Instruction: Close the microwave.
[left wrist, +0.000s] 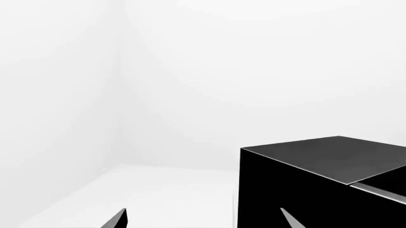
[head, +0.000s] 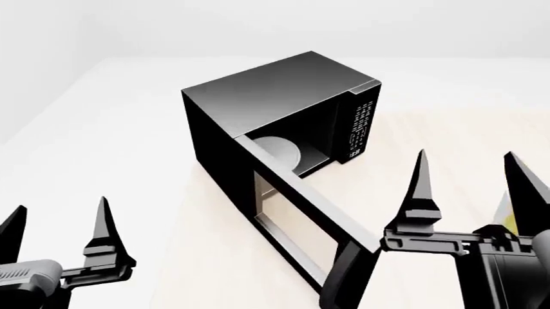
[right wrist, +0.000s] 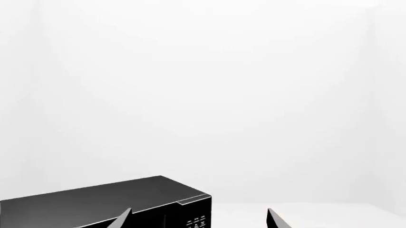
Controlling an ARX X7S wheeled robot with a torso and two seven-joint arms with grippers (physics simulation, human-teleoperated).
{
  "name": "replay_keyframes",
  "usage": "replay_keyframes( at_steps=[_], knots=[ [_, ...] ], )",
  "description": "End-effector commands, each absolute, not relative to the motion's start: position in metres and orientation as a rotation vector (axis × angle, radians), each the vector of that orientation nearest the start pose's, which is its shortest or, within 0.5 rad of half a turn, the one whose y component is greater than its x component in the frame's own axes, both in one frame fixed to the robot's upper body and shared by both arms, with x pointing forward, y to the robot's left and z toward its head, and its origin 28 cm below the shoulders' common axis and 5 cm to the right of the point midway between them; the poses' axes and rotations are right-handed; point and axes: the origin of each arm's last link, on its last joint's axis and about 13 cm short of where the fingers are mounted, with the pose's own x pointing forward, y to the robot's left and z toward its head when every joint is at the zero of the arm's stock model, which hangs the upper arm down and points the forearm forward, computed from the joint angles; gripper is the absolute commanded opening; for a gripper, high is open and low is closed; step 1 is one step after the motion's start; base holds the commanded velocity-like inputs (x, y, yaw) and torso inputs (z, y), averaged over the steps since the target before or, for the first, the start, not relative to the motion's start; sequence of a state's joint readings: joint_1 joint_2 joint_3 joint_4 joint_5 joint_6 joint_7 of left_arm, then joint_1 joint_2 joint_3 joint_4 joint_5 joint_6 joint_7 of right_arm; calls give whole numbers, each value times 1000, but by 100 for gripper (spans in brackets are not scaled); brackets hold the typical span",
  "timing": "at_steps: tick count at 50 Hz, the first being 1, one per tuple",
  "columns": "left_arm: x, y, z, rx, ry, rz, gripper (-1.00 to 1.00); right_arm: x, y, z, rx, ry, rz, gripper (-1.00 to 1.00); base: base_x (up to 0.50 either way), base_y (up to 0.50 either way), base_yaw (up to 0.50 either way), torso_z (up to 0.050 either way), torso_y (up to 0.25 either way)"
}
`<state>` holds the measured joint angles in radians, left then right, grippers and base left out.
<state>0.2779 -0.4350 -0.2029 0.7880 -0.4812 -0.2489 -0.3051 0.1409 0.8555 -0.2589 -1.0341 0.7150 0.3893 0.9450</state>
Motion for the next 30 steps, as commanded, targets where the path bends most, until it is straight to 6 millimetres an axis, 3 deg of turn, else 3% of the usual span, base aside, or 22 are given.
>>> replay_keyframes(
  at_steps=[1, 17, 23, 30],
  knots=[
    [143, 273, 133, -7, -263, 133, 100, 147, -121, 200, -56, -386, -115, 100, 414, 0, 0, 0, 0],
    [144, 272, 134, -5, -263, 130, 100, 164, -125, 222, -54, -404, -147, 100, 96, 0, 0, 0, 0],
    [145, 272, 133, -5, -259, 130, 100, 177, -121, 230, -49, -386, -114, 100, 0, 0, 0, 0, 0],
    [145, 272, 134, -7, -257, 128, 100, 178, -115, 237, -40, -385, -61, 100, 0, 0, 0, 0, 0]
  ],
)
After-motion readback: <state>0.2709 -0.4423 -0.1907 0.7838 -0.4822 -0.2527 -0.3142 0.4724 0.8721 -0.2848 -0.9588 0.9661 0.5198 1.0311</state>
